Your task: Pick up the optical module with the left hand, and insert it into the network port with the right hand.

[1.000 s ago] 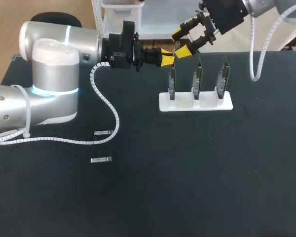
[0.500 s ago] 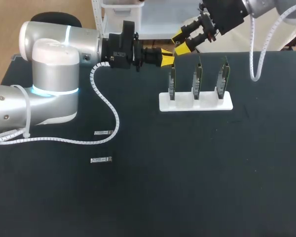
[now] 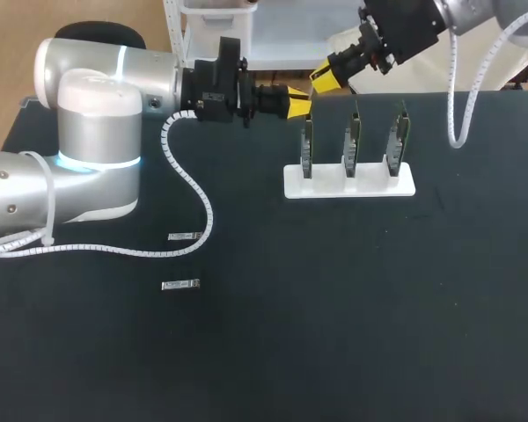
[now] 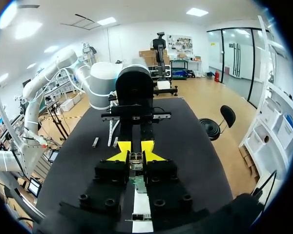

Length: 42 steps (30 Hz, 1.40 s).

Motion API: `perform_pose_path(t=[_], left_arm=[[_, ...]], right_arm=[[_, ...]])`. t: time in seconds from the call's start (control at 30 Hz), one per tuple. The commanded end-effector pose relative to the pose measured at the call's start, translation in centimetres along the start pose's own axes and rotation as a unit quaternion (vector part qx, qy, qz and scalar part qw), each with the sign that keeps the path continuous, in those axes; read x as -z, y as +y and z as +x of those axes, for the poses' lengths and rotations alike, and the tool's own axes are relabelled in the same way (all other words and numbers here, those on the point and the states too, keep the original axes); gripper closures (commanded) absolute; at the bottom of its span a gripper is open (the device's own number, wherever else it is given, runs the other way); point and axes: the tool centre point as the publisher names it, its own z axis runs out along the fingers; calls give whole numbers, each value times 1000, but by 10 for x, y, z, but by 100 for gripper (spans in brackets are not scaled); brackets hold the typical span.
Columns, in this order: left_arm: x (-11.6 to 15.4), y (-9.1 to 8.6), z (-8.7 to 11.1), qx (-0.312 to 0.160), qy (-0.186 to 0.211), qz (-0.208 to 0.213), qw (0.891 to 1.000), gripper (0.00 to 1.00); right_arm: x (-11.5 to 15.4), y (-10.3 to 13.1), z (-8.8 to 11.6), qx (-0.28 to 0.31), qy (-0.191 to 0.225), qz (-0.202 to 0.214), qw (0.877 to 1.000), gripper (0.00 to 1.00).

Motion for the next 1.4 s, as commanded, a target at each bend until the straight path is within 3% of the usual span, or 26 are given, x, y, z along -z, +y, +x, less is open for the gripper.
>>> perform_pose_path(t=[0.03,0.13,0.17,0.2,0.77,0.93,1.2,1.4], left_arm=[[0,0,0,-1,0,-1,1000,100],[0,0,0,-1,0,-1,1000,100],[0,0,0,-1,0,-1,1000,68],[0,0,0,-1,0,-1,1000,0],[1,-2,-3,-12,-4,2,1000,0],[8,-3,-10,-32,15,4,999,0],[26,-5,-13,-36,78,3,996,0],[39,-5,4,-9,124,-6,992,0]], right_arm=[[1,5,1,1,-4,3,1000,100],[1,5,1,1,-5,4,1000,100],[1,5,1,1,-6,4,1000,100],[1,5,1,1,-6,4,1000,100],[3,4,-3,5,-12,6,1000,100],[3,5,-2,5,-13,6,1000,100],[4,7,-4,10,-14,3,1000,100],[5,7,-4,12,-13,6,1000,100]])
